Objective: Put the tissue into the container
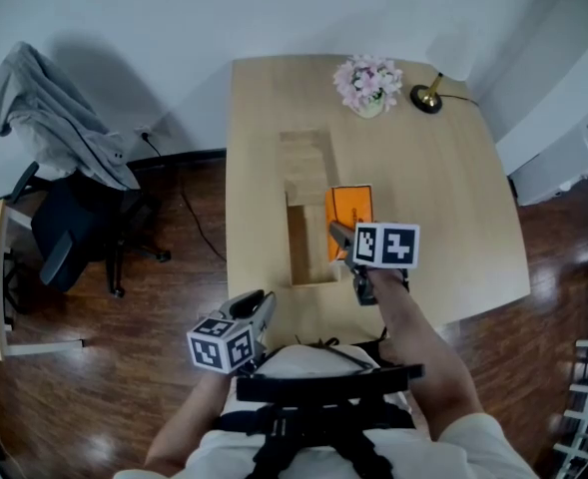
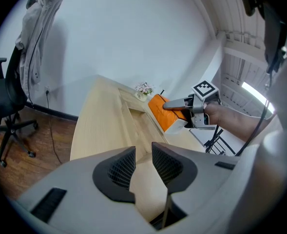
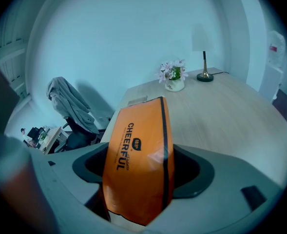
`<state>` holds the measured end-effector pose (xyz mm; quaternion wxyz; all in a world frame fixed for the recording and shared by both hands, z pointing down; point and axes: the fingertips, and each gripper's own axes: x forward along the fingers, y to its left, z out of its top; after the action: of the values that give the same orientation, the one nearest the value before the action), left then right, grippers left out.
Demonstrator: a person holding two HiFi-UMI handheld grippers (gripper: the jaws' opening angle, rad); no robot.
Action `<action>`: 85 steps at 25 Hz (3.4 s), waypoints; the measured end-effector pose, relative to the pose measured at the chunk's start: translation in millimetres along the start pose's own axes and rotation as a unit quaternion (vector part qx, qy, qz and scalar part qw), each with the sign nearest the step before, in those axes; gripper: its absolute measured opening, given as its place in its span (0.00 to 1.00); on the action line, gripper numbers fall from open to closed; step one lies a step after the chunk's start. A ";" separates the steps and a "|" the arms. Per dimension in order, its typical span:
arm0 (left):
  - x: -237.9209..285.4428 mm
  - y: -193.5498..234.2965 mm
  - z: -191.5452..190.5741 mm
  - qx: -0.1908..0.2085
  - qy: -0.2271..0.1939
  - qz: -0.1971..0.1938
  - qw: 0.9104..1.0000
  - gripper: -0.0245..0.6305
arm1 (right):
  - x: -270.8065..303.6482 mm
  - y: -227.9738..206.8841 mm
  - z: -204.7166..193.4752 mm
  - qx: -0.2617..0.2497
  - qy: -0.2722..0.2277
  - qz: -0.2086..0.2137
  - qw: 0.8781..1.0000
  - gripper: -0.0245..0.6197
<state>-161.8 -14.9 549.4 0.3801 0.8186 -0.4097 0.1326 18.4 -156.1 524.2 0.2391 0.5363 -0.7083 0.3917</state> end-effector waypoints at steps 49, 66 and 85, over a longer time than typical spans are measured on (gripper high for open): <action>-14.0 11.6 -12.4 0.002 0.020 0.011 1.000 0.18 | 55.3 63.9 -52.6 0.034 0.048 0.058 0.997 0.65; 6.0 -18.3 3.4 -0.005 0.004 0.014 1.000 0.18 | 9.5 44.9 -36.5 0.036 0.016 0.123 0.992 0.65; 29.1 -69.0 26.7 -0.021 -0.040 -0.032 0.998 0.05 | -37.7 -7.5 -41.7 -0.015 0.018 0.160 0.987 0.17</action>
<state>-92.8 -25.1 511.3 0.3844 0.8280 -0.4005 0.0788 33.8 -101.5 521.9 0.1946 0.4048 -0.7865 0.4238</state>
